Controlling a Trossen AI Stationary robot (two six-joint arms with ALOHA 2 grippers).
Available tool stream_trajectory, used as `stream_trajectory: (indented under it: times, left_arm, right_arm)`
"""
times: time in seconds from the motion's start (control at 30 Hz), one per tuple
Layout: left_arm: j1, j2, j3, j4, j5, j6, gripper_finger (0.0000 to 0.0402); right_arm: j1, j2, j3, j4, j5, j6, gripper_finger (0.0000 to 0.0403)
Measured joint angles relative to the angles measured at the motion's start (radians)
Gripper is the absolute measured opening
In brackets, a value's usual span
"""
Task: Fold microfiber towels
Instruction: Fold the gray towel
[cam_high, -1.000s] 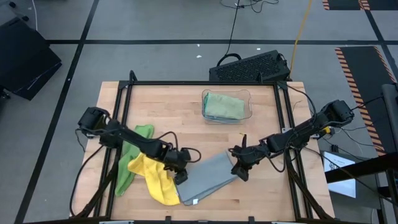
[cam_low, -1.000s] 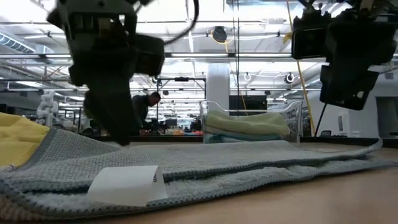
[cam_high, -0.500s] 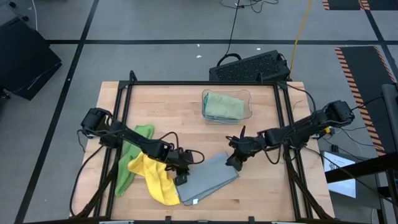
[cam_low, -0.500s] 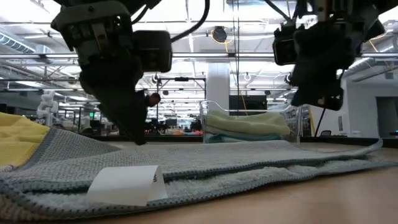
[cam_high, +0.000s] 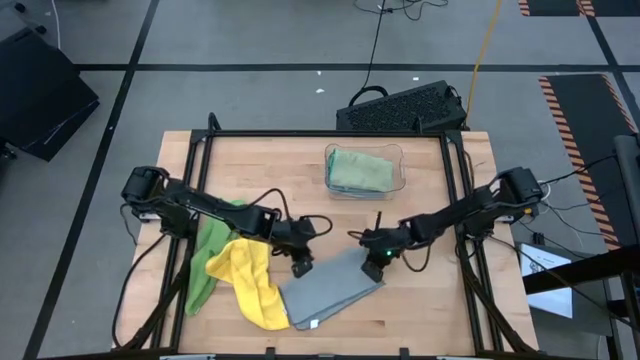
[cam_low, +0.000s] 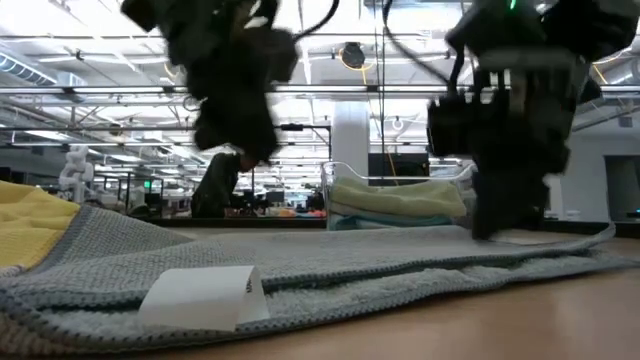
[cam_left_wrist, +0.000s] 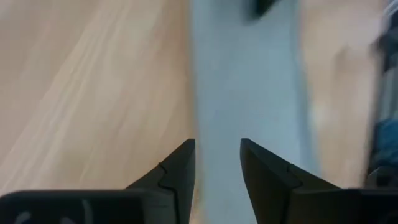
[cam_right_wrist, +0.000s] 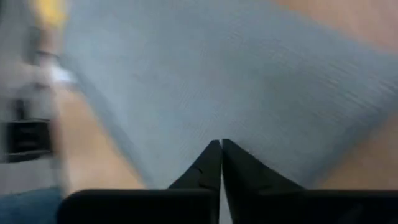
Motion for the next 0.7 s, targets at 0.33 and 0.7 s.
stream_trajectory:
  times: [0.33,0.7]
  left_arm:
    - [-0.003,0.002,0.036,0.004,-0.042,-0.045,0.0129]
    - [-0.084,0.002,0.035,-0.022,-0.104,-0.102,0.0130]
  right_arm:
    - [-0.021,-0.070,0.004,-0.444,0.009,-0.025,0.0002]
    - [-0.043,-0.326,-0.002,-0.660,0.115,-0.016,0.0002]
